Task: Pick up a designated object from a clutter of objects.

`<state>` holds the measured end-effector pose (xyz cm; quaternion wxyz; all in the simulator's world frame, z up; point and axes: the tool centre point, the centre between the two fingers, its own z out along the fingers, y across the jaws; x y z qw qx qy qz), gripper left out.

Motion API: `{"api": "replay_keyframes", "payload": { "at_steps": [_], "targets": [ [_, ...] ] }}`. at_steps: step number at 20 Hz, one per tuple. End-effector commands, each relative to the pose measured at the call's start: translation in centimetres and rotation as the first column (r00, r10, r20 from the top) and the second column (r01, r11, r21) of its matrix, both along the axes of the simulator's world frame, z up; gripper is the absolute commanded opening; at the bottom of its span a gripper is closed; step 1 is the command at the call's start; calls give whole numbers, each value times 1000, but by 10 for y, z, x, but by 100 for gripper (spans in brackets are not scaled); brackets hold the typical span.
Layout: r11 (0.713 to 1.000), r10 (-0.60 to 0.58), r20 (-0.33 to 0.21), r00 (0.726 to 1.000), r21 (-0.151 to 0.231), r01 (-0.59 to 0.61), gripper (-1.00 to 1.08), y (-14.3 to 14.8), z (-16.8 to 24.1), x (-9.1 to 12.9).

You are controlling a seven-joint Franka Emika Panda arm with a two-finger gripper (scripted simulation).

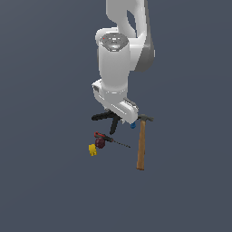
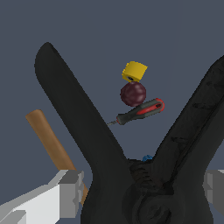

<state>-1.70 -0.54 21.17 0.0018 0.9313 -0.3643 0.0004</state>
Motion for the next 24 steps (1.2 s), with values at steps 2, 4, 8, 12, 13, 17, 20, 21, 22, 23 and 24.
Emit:
{"api": "replay_keyframes", "payload": {
  "at_steps": [2, 4, 8, 12, 13, 17, 20, 21, 22, 23, 24],
  "targets": [
    [1000, -1, 1, 1000, -1, 1, -100, 31, 34, 7],
    [1000, -1, 1, 1000, -1, 1, -100, 49, 53, 11],
    [1000, -1, 1, 1000, -1, 1, -100, 85, 90, 20],
    [1000, 0, 1, 1000, 0, 0, -100, 117, 123, 28],
    [1000, 0, 1, 1000, 1, 0, -100, 124, 131, 30],
    [1000, 0, 1, 1000, 2, 0, -100, 151, 158, 38],
    [1000, 0, 1, 1000, 2, 0, -100, 168, 176, 43],
    [1000, 0, 1, 1000, 3, 0, -100, 174, 182, 45],
    [1000, 0, 1, 1000, 3, 0, -100, 179, 187, 46],
    [1000, 0, 1, 1000, 3, 0, -100, 184, 192, 48],
    [1000, 0, 1, 1000, 3, 0, -100, 188, 197, 49]
  ]
}}
